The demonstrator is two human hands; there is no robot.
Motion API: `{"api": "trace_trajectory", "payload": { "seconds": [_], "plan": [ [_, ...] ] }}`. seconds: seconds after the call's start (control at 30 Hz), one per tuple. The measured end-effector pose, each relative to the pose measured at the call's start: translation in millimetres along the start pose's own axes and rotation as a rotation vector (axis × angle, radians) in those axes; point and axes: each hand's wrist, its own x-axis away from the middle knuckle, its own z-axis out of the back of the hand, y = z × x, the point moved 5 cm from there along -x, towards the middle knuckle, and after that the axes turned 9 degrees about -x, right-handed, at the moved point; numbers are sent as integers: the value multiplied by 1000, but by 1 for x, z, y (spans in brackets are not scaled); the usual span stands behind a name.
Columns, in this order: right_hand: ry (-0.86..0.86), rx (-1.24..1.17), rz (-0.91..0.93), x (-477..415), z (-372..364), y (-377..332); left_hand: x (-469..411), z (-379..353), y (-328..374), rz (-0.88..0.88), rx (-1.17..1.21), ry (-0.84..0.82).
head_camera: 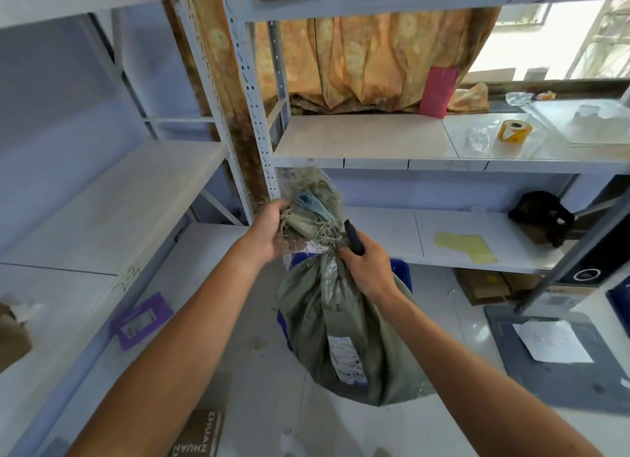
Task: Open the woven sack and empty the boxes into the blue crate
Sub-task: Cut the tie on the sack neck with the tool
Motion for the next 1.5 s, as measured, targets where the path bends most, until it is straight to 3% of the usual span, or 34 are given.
{"api": "trace_trajectory", "payload": {
  "seconds": [0.1,0.17,0.23,0.27,0.3,0.33,0.4,0.43,0.53,0.73,0.87,1.03,1.17,1.37,1.5],
  "plan": [
    [12,36,-35,-2,4,7,-1,3,-3,-10,-208,68],
    [-2,70,-48,-3,6,10,2,3,3,-139,-416,243],
    [-23,121,-49,-3,5,11,24,-3,20,-464,-730,512],
    [-30,151,-43,-3,4,10,39,-13,30,-694,-876,547],
    [-35,176,-36,-2,3,9,46,-28,34,-862,-1028,459],
    [-38,191,-27,-1,2,9,48,-42,32,-921,-1160,283],
    [-36,182,-3,3,1,7,37,-61,15,-712,-1288,-88],
    [-30,160,8,5,1,7,31,-64,4,-606,-1312,-197],
    [6,82,-2,8,4,10,17,-70,-19,-556,-1435,-253],
    [-31,57,-23,6,12,14,-3,-77,-32,-701,-1632,-214],
    [-78,88,-17,-3,11,12,-9,-73,-33,-665,-1605,-184],
    [-71,109,-46,-12,9,15,-27,-61,-36,-328,-1392,-154],
    [-104,132,-39,-15,8,13,-31,-56,-52,-192,-1095,-334],
    [-198,92,-45,-20,6,6,-31,-49,-59,-197,-773,-302],
    [-189,-89,-139,-24,6,3,-29,-52,-56,-246,-688,-293]
  ]
}}
